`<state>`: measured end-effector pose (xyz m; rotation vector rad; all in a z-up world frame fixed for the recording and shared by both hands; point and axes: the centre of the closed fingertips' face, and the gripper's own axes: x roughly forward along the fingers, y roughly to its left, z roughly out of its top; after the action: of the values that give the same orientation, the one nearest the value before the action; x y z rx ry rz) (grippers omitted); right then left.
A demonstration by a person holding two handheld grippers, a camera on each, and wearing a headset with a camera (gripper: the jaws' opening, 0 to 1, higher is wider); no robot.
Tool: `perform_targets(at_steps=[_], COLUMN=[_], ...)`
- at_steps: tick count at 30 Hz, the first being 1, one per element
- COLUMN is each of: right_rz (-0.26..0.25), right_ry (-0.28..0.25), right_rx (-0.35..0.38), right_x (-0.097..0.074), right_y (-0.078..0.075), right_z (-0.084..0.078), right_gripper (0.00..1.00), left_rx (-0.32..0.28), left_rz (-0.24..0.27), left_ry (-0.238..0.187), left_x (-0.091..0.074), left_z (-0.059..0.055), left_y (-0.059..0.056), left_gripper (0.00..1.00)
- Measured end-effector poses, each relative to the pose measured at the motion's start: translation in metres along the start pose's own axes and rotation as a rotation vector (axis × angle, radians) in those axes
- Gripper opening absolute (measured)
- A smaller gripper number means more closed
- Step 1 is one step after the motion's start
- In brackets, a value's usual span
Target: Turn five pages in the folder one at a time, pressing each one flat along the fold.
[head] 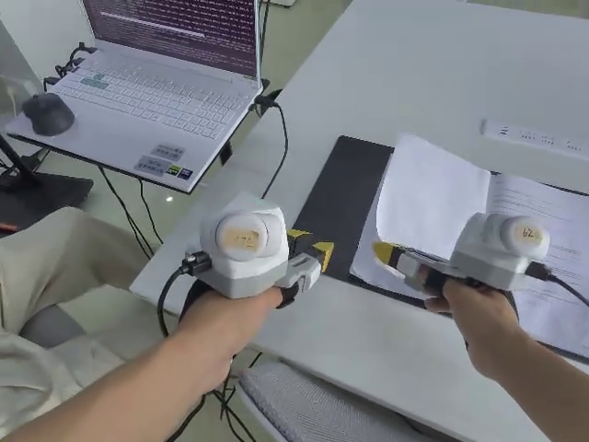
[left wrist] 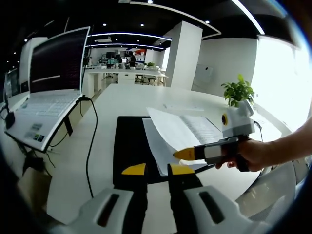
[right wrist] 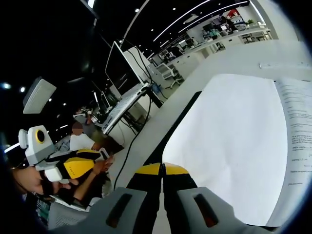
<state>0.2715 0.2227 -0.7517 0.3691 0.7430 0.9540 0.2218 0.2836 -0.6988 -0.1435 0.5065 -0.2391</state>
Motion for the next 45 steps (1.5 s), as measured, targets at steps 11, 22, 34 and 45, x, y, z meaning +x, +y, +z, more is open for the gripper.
perform_targets(at_steps=[11, 22, 34, 45], right_rz=[-0.07, -0.021, 0.032, -0.04], right_ry=[0.094, 0.108, 0.008, -0.122], right_rx=[0.014, 0.079, 0.11, 0.104], right_x=[0.022, 0.033, -0.013, -0.112], right_y=[-0.024, -0.024, -0.018, -0.047], right_z=[-0.028, -0.039, -0.012, 0.008], right_gripper=[0.0, 0.11, 0.2, 0.21], left_rx=[-0.022, -0.025, -0.017, 0.022], left_rz=[0.012, 0.011, -0.025, -0.077], left_ry=[0.011, 0.023, 0.028, 0.063], left_x=[-0.011, -0.014, -0.007, 0.015], left_z=[-0.011, -0.015, -0.014, -0.021], left_y=[0.005, 0.004, -0.014, -0.042], left_gripper=[0.14, 0.14, 0.15, 0.15])
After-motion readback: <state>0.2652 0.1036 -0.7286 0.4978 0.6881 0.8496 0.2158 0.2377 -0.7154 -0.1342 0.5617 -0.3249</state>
